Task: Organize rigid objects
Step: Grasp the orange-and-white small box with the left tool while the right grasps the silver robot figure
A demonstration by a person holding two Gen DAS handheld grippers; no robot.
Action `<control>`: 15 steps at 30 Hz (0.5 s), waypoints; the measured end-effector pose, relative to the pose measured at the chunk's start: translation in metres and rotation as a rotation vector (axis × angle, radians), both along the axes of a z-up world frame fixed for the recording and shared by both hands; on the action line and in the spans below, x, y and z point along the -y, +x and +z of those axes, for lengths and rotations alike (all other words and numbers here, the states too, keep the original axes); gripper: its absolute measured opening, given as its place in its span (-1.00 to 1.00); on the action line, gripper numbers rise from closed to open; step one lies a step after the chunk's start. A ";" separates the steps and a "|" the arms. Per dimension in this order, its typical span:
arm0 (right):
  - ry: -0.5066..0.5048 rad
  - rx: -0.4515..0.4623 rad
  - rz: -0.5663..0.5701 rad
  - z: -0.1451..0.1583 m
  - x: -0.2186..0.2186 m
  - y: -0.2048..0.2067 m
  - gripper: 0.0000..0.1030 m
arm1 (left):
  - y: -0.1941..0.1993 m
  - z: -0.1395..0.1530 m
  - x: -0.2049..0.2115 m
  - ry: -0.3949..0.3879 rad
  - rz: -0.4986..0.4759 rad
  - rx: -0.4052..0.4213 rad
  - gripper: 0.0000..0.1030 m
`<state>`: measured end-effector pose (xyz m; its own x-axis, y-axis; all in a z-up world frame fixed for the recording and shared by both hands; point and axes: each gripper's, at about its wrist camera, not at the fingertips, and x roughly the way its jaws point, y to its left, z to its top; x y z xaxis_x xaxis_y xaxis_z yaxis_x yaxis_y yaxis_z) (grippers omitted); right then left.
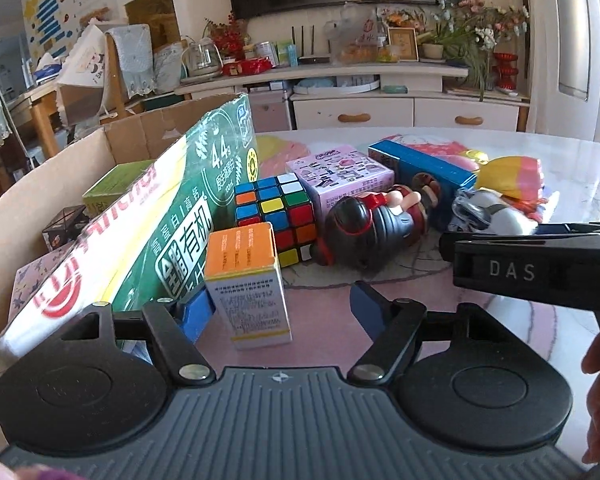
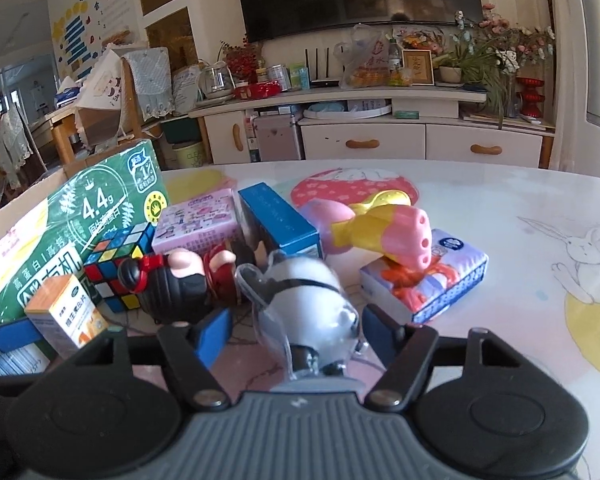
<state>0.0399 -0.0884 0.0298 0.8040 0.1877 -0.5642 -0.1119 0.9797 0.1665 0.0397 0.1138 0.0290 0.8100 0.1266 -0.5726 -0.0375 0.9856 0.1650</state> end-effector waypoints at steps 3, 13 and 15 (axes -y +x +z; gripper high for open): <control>-0.014 -0.001 0.010 -0.001 -0.001 0.003 0.37 | 0.001 0.000 0.000 0.005 0.011 -0.009 0.70; -0.052 0.002 0.011 -0.002 -0.001 0.005 0.08 | 0.004 -0.003 0.001 0.035 0.018 -0.028 -0.07; -0.058 0.003 0.013 -0.002 -0.001 0.003 0.07 | 0.006 -0.005 -0.001 0.013 0.009 -0.058 -0.18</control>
<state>0.0431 -0.0872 0.0278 0.8035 0.1648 -0.5721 -0.1246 0.9862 0.1090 0.0462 0.1151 0.0245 0.7741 0.1416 -0.6170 -0.0366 0.9830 0.1797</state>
